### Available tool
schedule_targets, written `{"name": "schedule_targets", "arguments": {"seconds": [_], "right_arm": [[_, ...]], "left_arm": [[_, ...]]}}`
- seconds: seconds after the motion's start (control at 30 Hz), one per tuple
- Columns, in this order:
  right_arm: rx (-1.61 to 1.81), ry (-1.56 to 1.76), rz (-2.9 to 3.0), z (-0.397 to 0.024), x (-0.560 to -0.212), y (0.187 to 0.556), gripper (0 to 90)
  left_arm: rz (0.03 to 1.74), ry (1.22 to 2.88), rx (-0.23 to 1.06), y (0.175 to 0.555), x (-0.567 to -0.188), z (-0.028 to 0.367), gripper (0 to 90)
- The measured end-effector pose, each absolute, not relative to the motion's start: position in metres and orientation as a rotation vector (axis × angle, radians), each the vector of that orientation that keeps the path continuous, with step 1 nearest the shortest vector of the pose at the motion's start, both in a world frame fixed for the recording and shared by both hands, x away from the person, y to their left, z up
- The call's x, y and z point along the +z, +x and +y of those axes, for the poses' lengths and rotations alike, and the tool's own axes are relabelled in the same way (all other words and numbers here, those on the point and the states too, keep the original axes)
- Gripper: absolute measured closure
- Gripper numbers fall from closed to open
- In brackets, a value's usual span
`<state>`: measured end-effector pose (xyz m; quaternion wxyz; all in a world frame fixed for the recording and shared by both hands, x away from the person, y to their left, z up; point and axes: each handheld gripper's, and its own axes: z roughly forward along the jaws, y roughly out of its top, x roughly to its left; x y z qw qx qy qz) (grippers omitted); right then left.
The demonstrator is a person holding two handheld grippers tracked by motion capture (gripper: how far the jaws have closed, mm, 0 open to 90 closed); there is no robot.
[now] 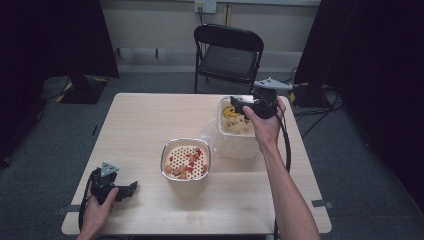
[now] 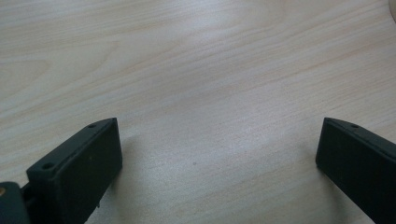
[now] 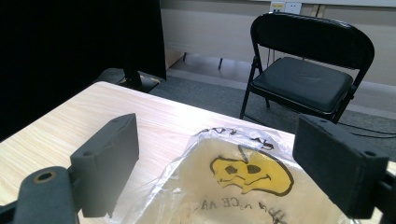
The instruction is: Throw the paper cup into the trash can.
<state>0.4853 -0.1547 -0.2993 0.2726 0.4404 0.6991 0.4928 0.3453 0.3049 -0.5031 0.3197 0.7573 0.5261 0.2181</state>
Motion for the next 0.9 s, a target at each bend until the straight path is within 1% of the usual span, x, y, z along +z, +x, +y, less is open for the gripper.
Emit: {"name": "schedule_targets", "arguments": {"seconds": [0.27, 0.53, 0.9], "right_arm": [[1.357, 1.175, 1.911, -0.157, -0.305, 0.474, 15.9], [1.338, 1.132, 1.953, -0.157, -0.314, 0.445, 15.4], [1.355, 1.117, 1.951, -0.172, -0.324, 0.396, 16.5]], "left_arm": [[1.383, 1.991, 0.573, 0.345, -0.503, 0.305, 0.0], [1.383, 1.990, 0.573, 0.345, -0.503, 0.305, 0.0], [1.383, 1.991, 0.573, 0.345, -0.503, 0.305, 0.0]]}}
